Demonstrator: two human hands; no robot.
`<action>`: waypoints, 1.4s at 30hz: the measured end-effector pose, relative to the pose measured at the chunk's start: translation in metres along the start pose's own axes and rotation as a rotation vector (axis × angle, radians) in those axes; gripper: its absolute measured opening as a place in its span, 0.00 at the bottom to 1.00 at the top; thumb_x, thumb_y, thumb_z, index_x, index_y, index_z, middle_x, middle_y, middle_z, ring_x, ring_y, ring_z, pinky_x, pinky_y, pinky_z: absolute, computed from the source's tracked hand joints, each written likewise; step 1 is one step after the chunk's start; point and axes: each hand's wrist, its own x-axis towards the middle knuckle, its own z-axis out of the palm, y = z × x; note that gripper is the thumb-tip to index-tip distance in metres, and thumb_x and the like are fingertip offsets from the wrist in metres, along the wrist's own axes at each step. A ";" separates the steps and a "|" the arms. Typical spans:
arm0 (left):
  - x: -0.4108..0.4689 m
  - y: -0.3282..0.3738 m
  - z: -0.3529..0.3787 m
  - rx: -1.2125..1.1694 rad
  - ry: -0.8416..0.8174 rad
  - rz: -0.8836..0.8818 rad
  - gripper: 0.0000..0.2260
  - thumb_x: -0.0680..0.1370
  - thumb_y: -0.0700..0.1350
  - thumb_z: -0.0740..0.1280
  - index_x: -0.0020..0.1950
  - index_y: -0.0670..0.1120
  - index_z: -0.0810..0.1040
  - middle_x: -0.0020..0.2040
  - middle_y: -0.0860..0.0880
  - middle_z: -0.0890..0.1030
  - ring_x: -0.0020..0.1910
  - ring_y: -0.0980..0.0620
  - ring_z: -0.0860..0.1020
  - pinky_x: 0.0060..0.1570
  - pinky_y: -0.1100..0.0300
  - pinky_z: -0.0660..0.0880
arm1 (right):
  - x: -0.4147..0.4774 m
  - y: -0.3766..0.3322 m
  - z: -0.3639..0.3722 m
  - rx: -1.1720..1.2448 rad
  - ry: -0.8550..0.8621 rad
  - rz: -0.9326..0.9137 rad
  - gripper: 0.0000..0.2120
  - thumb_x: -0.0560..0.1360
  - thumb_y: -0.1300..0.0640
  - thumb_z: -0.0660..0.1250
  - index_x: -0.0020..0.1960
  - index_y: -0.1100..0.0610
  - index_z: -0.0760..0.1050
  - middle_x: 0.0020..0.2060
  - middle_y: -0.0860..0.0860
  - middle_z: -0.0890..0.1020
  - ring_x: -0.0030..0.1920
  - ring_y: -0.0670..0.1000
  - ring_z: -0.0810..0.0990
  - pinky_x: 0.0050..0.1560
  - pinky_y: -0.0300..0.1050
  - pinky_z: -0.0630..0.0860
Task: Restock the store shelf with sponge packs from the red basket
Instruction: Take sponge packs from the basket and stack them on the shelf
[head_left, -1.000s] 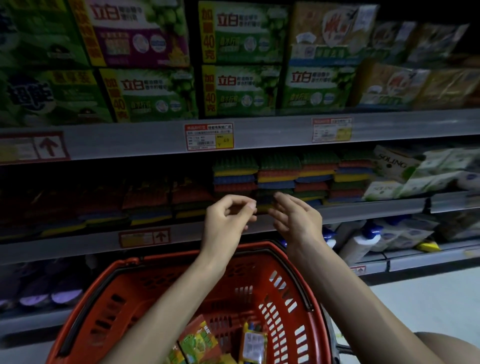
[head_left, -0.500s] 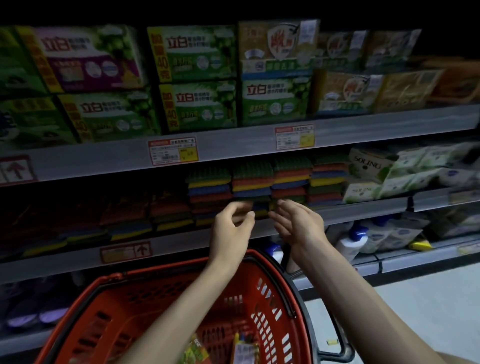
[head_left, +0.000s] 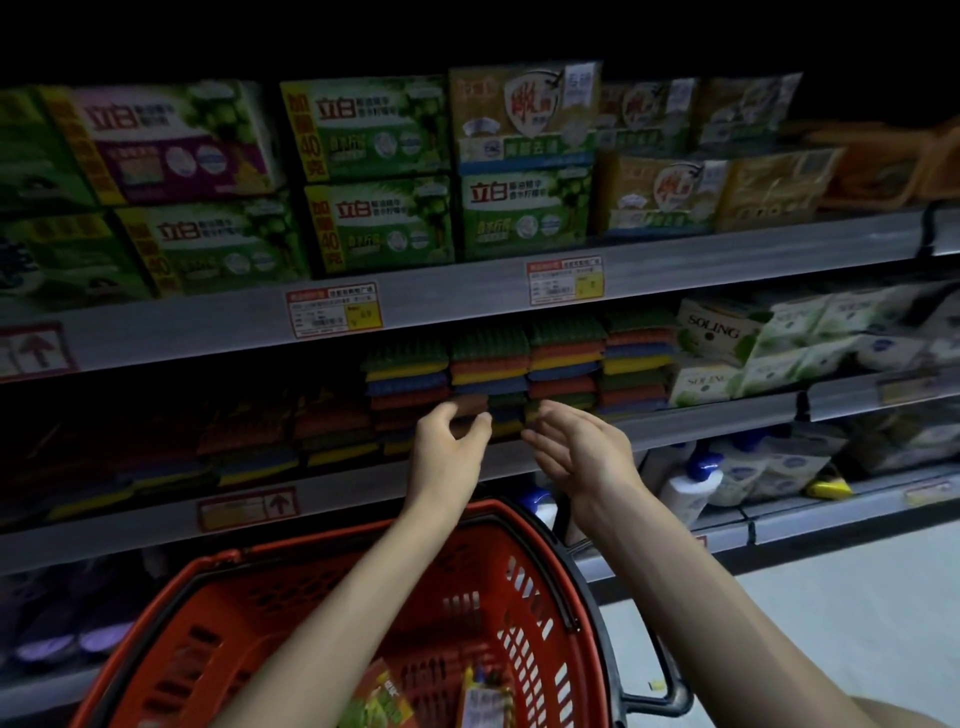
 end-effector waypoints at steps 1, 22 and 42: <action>0.000 0.001 0.000 0.010 0.001 -0.002 0.05 0.82 0.45 0.69 0.57 0.53 0.80 0.48 0.60 0.81 0.46 0.63 0.79 0.45 0.69 0.74 | -0.001 0.000 -0.001 -0.006 -0.004 0.000 0.04 0.79 0.63 0.70 0.51 0.58 0.83 0.44 0.55 0.88 0.44 0.52 0.89 0.43 0.41 0.83; -0.046 -0.006 -0.057 0.261 -0.217 0.167 0.11 0.82 0.42 0.67 0.64 0.51 0.81 0.54 0.57 0.83 0.54 0.62 0.80 0.55 0.66 0.77 | -0.045 0.014 -0.005 -0.338 -0.193 -0.046 0.07 0.78 0.64 0.71 0.56 0.60 0.83 0.45 0.57 0.86 0.43 0.51 0.85 0.38 0.37 0.79; -0.142 -0.103 -0.243 1.023 -0.483 0.148 0.22 0.83 0.57 0.63 0.77 0.56 0.69 0.69 0.57 0.73 0.68 0.54 0.73 0.65 0.56 0.70 | -0.072 0.177 0.012 -1.859 -1.028 -0.307 0.21 0.73 0.52 0.77 0.65 0.52 0.79 0.59 0.52 0.84 0.58 0.53 0.83 0.52 0.41 0.75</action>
